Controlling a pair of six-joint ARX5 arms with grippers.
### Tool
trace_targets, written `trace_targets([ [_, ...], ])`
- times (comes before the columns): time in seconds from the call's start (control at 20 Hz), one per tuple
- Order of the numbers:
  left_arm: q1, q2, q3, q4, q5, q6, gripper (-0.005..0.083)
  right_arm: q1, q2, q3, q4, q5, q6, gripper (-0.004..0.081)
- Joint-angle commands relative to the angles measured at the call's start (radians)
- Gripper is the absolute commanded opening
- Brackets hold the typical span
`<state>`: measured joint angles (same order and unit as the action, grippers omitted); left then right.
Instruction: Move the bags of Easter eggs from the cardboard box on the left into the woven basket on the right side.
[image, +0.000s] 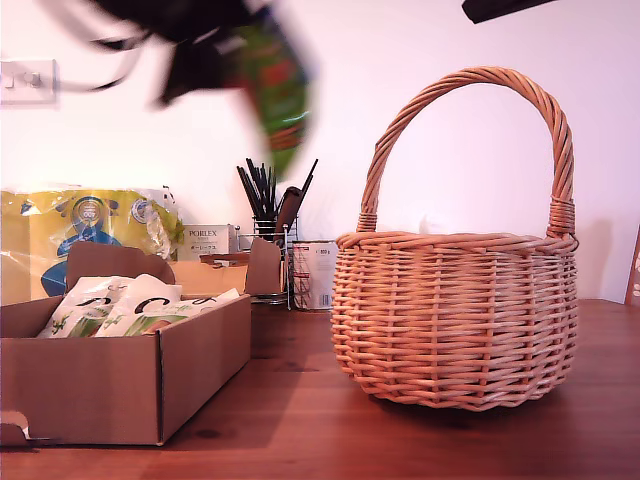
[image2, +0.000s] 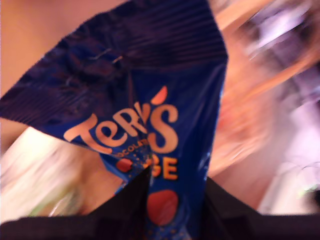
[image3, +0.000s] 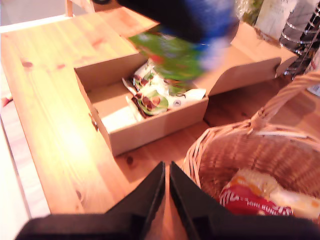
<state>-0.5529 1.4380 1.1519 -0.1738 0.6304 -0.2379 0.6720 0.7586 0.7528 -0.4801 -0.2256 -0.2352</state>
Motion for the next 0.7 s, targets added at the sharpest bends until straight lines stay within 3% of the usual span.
trace_targets([
  [0.0, -0.035, 0.05, 0.001, 0.105, -0.033, -0.015, 0.014, 0.001, -0.006, 0.001, -0.013, 0.001, 0.0, -0.0012],
  [0.3, -0.152, 0.18, 0.001, 0.261, -0.074, -0.055, 0.014, -0.001, -0.092, 0.002, -0.072, 0.061, 0.0, -0.0012],
  [0.65, -0.207, 0.283, 0.001, 0.318, -0.137, -0.054, 0.014, -0.008, -0.135, 0.003, -0.109, 0.105, 0.0, -0.0012],
])
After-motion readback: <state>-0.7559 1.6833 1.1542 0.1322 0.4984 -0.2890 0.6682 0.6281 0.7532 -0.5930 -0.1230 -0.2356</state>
